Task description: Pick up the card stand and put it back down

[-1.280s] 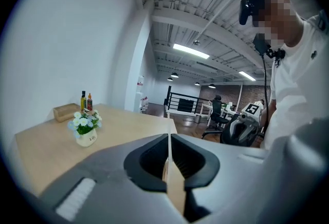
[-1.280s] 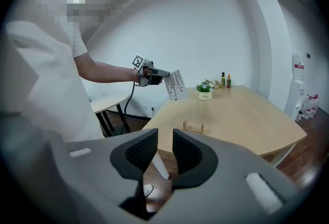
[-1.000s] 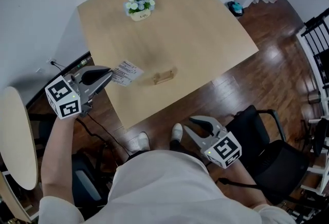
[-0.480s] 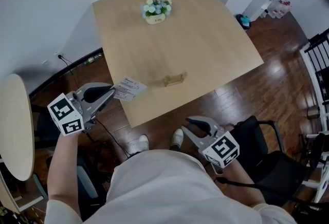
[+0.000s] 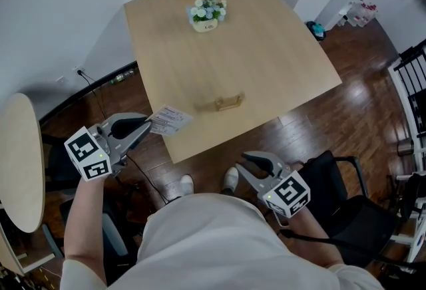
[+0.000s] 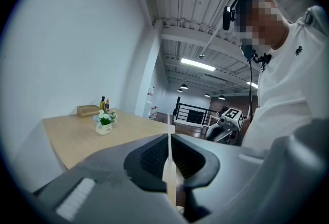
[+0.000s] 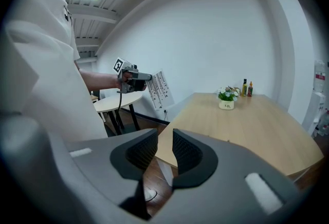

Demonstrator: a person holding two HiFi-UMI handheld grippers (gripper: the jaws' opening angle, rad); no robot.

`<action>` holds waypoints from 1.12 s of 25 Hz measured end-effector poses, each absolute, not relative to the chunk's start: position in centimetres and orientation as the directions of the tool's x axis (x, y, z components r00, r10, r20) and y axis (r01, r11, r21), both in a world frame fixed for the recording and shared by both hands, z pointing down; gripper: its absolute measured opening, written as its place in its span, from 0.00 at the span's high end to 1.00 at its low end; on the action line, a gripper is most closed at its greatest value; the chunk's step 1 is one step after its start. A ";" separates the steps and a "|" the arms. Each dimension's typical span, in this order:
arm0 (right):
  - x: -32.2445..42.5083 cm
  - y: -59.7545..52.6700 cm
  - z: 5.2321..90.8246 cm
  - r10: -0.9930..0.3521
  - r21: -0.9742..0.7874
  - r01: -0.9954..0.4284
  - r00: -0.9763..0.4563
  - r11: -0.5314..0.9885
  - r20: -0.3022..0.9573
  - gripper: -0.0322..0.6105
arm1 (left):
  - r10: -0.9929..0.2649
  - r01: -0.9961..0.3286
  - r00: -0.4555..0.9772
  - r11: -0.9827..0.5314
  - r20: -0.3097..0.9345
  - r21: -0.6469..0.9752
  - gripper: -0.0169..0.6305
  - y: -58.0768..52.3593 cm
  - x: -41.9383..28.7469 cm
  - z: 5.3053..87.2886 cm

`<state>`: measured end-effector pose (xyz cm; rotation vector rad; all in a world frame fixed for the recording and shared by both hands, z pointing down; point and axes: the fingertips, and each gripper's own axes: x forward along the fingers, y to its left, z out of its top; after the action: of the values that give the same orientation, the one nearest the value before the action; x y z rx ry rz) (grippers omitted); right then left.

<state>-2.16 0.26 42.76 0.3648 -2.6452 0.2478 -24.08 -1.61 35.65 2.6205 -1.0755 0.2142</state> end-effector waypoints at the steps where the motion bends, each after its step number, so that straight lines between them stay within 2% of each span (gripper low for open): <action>1: -2.1 0.3 42.8 -0.216 -0.112 -0.298 -0.859 0.948 0.464 0.80 | -0.657 -0.702 0.712 -0.678 0.246 0.220 0.95 -1.6 -24.0 35.7; 15: -0.7 0.5 43.3 -0.260 -0.123 -0.351 -0.848 0.928 0.463 0.80 | -0.604 -0.646 0.762 -0.732 0.234 0.217 0.95 -2.8 -22.3 34.6; 28: 3.5 -0.6 43.7 -0.337 -0.158 -0.447 -0.824 0.880 0.455 0.80 | -0.539 -0.603 0.791 -0.764 0.289 0.227 0.95 -10.9 -18.6 36.7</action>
<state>3.47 -0.58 43.72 0.5755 -2.6280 0.3603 -18.61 -10.86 36.71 2.6731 -0.8760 0.2972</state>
